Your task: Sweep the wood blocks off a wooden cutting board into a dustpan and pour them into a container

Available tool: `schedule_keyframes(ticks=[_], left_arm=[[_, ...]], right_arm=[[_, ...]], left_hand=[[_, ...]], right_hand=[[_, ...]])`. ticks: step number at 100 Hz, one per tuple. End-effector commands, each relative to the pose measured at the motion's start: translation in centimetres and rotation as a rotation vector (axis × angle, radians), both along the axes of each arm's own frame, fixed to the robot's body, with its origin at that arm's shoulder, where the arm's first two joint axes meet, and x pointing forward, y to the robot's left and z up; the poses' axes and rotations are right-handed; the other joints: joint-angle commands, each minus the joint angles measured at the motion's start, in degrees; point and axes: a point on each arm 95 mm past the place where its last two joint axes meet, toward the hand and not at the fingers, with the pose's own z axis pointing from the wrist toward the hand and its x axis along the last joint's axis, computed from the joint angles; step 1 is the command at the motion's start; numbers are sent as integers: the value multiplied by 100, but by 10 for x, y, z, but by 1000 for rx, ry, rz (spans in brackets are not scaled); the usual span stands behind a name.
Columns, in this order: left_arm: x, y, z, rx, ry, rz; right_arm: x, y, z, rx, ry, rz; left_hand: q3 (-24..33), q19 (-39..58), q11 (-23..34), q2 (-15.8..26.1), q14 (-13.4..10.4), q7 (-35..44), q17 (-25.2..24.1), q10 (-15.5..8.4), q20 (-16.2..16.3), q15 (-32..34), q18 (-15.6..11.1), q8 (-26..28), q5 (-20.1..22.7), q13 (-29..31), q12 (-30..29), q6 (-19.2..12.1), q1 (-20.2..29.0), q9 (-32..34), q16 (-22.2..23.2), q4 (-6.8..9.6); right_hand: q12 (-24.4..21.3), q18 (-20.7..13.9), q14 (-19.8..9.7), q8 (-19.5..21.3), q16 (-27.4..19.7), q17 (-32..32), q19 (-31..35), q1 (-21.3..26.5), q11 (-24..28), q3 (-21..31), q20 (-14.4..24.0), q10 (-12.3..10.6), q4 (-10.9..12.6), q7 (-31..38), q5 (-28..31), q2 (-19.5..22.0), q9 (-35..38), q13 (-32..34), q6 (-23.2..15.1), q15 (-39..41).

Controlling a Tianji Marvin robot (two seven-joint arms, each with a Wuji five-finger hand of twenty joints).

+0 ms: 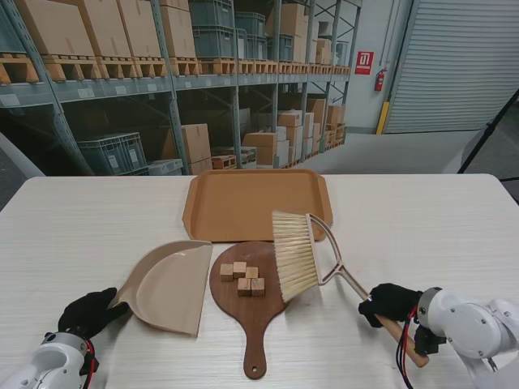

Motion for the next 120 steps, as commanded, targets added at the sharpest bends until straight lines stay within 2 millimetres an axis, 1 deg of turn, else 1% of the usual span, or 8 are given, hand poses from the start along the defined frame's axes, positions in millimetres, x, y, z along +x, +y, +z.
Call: schedule_keyframes(ticks=[1,16,42,62,88,106,120], left_arm=[[0,-4,2,-8,3,-8],[1,-7,5,-9,-1,-16],[-1,-14,9,17,-2,-38],[-5,-20,10,66,10,-37],[-9,-28,9,92,52,-55],[-10,-31,10,101,71,-76],[-12,-34,10,104,81,-81]], right_arm=[[-1,4,0,-29,9,19],[1,9,-1,-91,24,44],[4,18,-6,-191,60,65],[7,27,-11,-214,97,55],[11,38,-15,-209,160,48],[14,47,-17,-208,189,38],[17,55,-19,-214,193,33]], left_hand=[[544,322,517,738,-1034,120,29,-737,136,50,22,-93,770,568,28,251,783,605,-67,55],[547,324,515,717,-1018,112,33,-731,136,50,32,-98,798,584,29,255,786,619,-68,58],[555,384,483,652,-1046,83,112,-759,145,23,13,-112,860,649,22,240,771,680,-88,69],[584,485,359,534,-1092,-37,254,-837,140,-90,-12,-190,1043,802,-30,217,740,808,-165,96],[601,496,297,441,-1095,-97,290,-856,109,-131,1,-238,1139,844,-51,187,699,865,-198,118],[624,492,249,358,-1088,-156,353,-871,70,-202,-19,-287,1224,889,-69,166,661,906,-237,135],[640,491,169,313,-1070,-193,387,-878,40,-262,-14,-323,1274,923,-101,133,638,944,-265,149]], right_hand=[[-23,-1381,-280,14,158,433,1822,680,383,4309,144,249,735,504,429,4082,430,162,-209,719],[4,-1396,-309,71,207,474,1822,723,467,4309,299,253,831,543,429,3998,421,153,-193,825],[-5,-1433,-396,109,225,491,1822,770,474,4309,335,218,908,531,428,3865,417,155,-223,840],[-1,-1442,-401,123,230,492,1822,774,473,4309,330,212,913,511,427,3836,420,158,-230,840],[-14,-1461,-404,121,232,504,1822,779,439,4309,334,211,931,462,423,3823,419,160,-234,850],[-26,-1496,-473,116,284,543,1822,845,428,4309,457,225,1062,415,420,3722,424,162,-221,905],[-38,-1511,-476,119,297,549,1822,872,431,4309,481,217,1106,409,422,3656,420,160,-221,916]])
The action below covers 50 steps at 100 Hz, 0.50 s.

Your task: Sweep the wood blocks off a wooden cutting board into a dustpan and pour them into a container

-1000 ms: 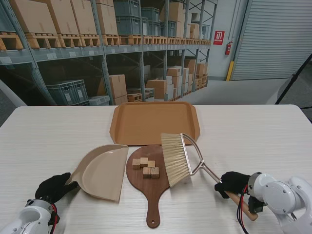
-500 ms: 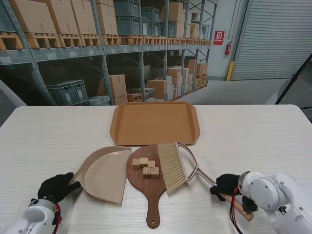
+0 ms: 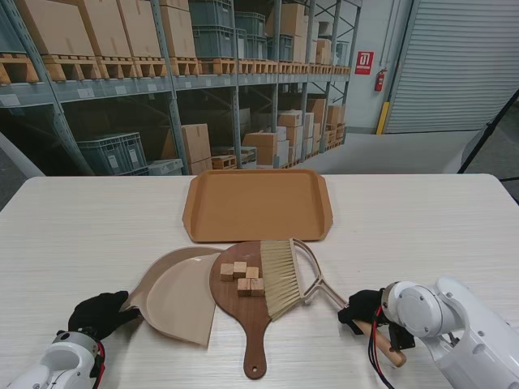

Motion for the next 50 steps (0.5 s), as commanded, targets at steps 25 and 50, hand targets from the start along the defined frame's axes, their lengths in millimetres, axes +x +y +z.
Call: schedule_keyframes(ticks=[25,50], left_arm=[[-8,-6,-5,9,55,-15],[-9,-6,-5,10,66,-15]], right_arm=[[0,21,-4,4,13,10],[0,36,-5,21,3,28]], left_hand=[[656,353,285,507,-1060,16,59,-823,12,-54,-9,-118,1021,664,49,162,664,692,-91,148],[666,358,277,493,-1057,14,58,-822,0,-62,-8,-129,1023,663,49,161,652,694,-92,150]], right_hand=[[-40,-1444,-437,117,157,504,1808,886,298,4497,181,261,737,340,418,3557,421,163,-224,763],[-43,-1459,-458,116,154,506,1808,893,298,4497,172,261,742,325,419,3533,421,164,-225,753]])
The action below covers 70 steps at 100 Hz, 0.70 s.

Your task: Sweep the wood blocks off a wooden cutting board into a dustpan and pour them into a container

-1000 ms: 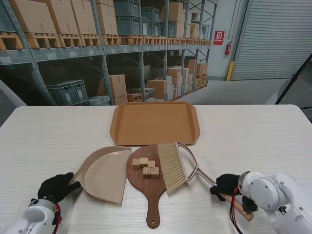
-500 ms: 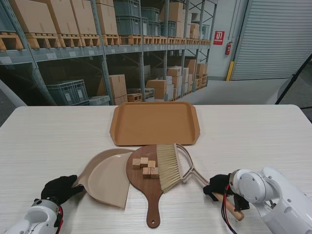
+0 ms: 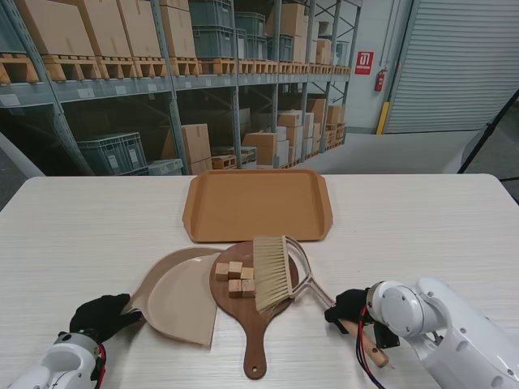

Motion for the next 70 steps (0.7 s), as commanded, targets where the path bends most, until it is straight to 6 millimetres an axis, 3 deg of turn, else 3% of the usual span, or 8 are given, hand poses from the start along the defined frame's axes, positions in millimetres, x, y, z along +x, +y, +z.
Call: schedule_keyframes(ticks=[1,30,70], left_arm=[[-6,-2,-6,1,39,-6],[-9,-2,-7,19,51,1],[-12,-2,-9,26,61,7]], right_arm=[[-4,10,0,17,12,17],[-4,21,3,45,-17,18],[-15,6,7,11,-53,-48]], left_hand=[[666,357,419,499,-1017,72,39,-764,-1,82,-8,-84,1000,570,122,156,759,606,11,149],[685,362,401,509,-1013,50,38,-761,-14,68,-7,-106,992,569,118,146,756,606,10,148],[682,340,352,524,-998,47,23,-756,-38,15,-15,-124,964,539,107,134,752,576,8,138]], right_hand=[[-44,-1439,-442,116,150,498,1808,893,296,4593,113,269,640,325,419,3517,419,165,-225,752],[-52,-1452,-449,114,151,500,1808,902,272,4593,109,233,645,308,417,3481,421,165,-231,748],[-52,-1451,-448,112,120,503,1808,870,244,4593,109,245,580,280,414,3522,422,167,-240,720]])
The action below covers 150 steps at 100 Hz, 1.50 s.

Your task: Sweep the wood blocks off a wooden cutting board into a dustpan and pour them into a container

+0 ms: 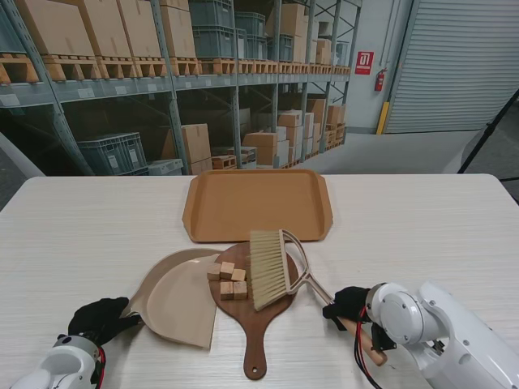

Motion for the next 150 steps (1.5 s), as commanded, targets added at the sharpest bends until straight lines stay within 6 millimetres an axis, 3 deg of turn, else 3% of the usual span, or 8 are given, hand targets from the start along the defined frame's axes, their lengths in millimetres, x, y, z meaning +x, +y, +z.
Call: schedule_keyframes(ticks=[1,29,93,130,150], left_arm=[[-7,-2,-9,-2,43,-3],[-7,-3,-10,-17,45,-1],[-7,-4,-13,-29,48,-2],[-6,-4,-13,-33,49,-1],[-6,-3,-13,-32,48,1]], right_arm=[[-7,0,-4,-9,16,3],[-12,2,-9,-13,33,19],[-2,40,0,44,39,141],[5,71,1,87,58,324],[4,71,1,98,53,341]], left_hand=[[671,339,1067,554,-977,71,12,-698,-39,351,-10,-65,901,539,30,129,811,445,27,138],[668,337,1061,554,-976,79,11,-697,-46,344,-11,-72,909,541,32,123,809,446,38,135],[672,339,1046,549,-966,92,11,-682,-52,334,-10,-75,922,540,27,125,810,449,50,133],[674,340,1038,550,-966,91,11,-672,-53,332,-10,-75,918,540,20,125,811,459,53,132],[676,340,1037,549,-966,93,11,-676,-54,332,-10,-73,918,540,17,134,814,458,55,131]], right_hand=[[-51,-1435,-432,100,119,494,1808,802,244,4601,109,260,540,263,414,3520,422,167,-240,720],[-47,-1435,-428,103,110,491,1808,796,239,4601,100,260,528,256,413,3520,423,167,-242,721],[-44,-1449,-463,104,72,477,1808,776,173,4601,-1,235,480,194,406,3528,423,172,-265,671],[-38,-1462,-512,121,65,467,1808,781,131,4601,-52,169,468,161,394,3485,426,176,-337,647],[-18,-1479,-534,146,74,465,1808,789,119,4601,-87,152,474,158,395,3458,426,180,-366,641]])
